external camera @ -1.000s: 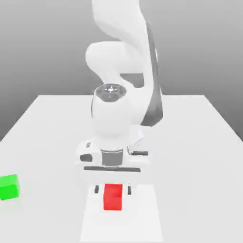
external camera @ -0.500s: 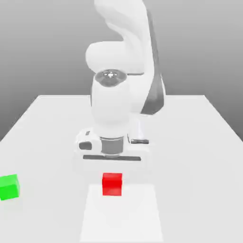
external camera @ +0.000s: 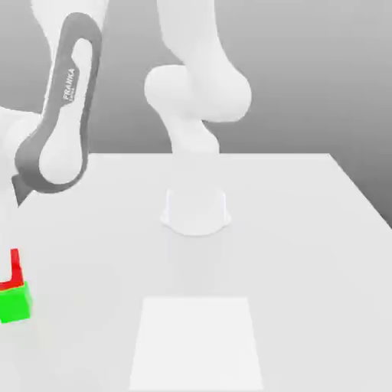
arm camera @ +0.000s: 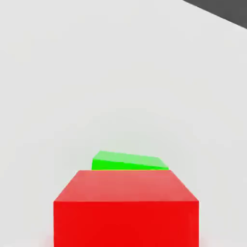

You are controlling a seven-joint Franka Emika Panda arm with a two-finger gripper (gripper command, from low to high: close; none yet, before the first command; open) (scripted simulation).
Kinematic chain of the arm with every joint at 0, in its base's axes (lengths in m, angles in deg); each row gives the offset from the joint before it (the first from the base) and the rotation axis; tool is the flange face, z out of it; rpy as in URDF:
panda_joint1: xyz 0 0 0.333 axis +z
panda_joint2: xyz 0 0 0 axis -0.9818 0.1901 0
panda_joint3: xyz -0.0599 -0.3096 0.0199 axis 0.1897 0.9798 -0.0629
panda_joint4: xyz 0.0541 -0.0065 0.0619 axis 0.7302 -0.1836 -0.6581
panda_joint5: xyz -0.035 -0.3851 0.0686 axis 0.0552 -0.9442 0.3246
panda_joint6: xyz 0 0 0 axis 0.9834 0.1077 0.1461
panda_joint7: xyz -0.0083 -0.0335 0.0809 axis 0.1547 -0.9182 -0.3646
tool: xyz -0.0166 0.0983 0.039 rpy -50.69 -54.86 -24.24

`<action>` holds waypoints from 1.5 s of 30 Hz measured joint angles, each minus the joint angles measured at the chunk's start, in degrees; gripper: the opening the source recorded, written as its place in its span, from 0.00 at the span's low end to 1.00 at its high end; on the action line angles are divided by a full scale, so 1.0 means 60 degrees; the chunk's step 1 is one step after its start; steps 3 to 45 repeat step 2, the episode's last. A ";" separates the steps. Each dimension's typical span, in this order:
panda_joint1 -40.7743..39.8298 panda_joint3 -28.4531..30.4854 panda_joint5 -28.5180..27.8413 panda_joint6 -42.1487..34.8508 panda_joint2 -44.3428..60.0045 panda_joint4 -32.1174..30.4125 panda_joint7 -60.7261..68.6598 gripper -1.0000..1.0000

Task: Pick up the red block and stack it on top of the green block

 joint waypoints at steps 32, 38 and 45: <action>0.0000 0.0000 0.0000 0.0000 0.0000 0.0000 0.0000 1.00; 0.0000 0.0000 0.0000 0.0000 0.0000 0.0000 0.0000 1.00; 0.0000 0.0000 0.0000 0.0000 0.0000 0.0000 0.0000 1.00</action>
